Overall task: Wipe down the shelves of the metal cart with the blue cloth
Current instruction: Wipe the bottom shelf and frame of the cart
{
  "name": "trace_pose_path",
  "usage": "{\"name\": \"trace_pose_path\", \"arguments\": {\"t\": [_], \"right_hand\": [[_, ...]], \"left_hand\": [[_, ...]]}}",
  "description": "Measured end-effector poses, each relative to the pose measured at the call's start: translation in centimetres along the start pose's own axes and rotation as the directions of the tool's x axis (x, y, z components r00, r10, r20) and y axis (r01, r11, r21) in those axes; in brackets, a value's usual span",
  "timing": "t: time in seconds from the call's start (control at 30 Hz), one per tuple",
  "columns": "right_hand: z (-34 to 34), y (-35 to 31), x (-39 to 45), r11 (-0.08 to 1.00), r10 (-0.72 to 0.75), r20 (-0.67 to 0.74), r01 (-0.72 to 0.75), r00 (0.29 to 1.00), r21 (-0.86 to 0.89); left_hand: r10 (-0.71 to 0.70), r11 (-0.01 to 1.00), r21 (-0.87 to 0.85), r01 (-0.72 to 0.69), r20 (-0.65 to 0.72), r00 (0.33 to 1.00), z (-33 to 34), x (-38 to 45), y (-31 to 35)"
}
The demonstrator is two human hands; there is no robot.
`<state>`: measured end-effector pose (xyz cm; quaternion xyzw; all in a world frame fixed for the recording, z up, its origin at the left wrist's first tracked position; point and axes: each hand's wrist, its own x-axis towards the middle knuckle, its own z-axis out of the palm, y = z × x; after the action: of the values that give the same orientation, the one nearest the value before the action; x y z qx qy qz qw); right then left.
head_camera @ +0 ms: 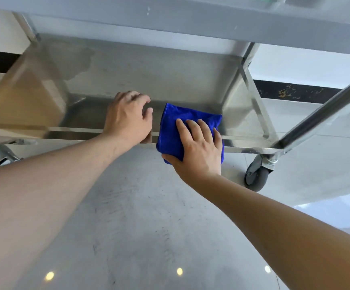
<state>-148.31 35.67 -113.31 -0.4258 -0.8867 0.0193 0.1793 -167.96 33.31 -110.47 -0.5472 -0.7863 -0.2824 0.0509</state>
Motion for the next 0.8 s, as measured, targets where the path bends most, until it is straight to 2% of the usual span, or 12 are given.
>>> {"name": "trace_pose_path", "arguments": {"t": [0.37,0.53,0.67,0.8], "right_hand": [[2.1,-9.0,0.9,0.990,-0.120,-0.011,0.120,0.993,0.077],[1.4,-11.5,0.4,0.968,-0.223,0.047,0.216,0.974,0.131],[-0.8,-12.7,-0.4,0.960,-0.275,0.198,0.259,0.941,0.103],[-3.9,-13.7,-1.6,0.970,-0.237,0.377,0.196,0.895,0.143]], "left_hand": [[-0.183,0.982,0.026,0.187,-0.111,0.977,-5.1,-4.0,-7.0],[-0.360,0.929,0.015,0.369,-0.178,0.916,-7.5,-5.9,-8.9],[-0.429,0.898,0.078,0.433,-0.068,0.901,-9.9,-8.6,-7.6],[-0.473,0.875,0.141,0.463,0.046,0.880,-13.1,-9.5,-5.6]]}}
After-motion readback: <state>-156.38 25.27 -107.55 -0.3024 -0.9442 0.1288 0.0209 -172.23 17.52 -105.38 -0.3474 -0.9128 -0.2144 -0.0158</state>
